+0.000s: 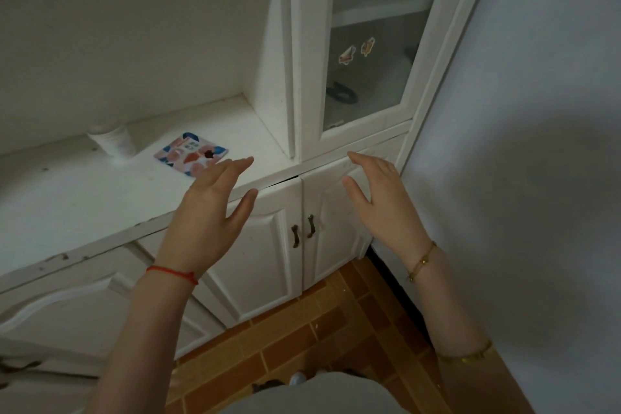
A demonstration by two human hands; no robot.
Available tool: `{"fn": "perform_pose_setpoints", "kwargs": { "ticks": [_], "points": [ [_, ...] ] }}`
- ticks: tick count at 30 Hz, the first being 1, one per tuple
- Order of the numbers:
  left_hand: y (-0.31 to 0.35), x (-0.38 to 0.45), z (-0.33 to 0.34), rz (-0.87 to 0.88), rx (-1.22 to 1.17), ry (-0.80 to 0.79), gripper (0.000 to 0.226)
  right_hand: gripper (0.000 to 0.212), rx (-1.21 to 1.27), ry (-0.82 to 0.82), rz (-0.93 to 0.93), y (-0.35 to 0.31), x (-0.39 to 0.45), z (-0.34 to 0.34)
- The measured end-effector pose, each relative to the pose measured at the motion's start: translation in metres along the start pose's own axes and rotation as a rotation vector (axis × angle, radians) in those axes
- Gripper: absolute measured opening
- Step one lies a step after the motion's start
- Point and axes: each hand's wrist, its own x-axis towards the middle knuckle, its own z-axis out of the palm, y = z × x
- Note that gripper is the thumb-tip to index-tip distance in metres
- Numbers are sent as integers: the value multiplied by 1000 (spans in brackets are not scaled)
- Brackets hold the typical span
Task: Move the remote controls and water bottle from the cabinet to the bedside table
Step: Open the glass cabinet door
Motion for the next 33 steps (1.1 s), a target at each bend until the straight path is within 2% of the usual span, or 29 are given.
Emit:
{"fn": "perform_pose_setpoints", "kwargs": {
  "ticks": [9,24,28,33],
  "points": [
    [15,44,6,2,-36,68,53,47,15,17,-77,0,44,-18],
    [80,209,-97,274,-125,533,50,42,53,451,-435,-109,202,-149],
    [97,235,-114,325,-150,611,48,42,32,528,-491,-135,226,-171],
    [105,253,-112,330,-121,616,48,43,24,545,-514,-152,246,-176]
  ]
}}
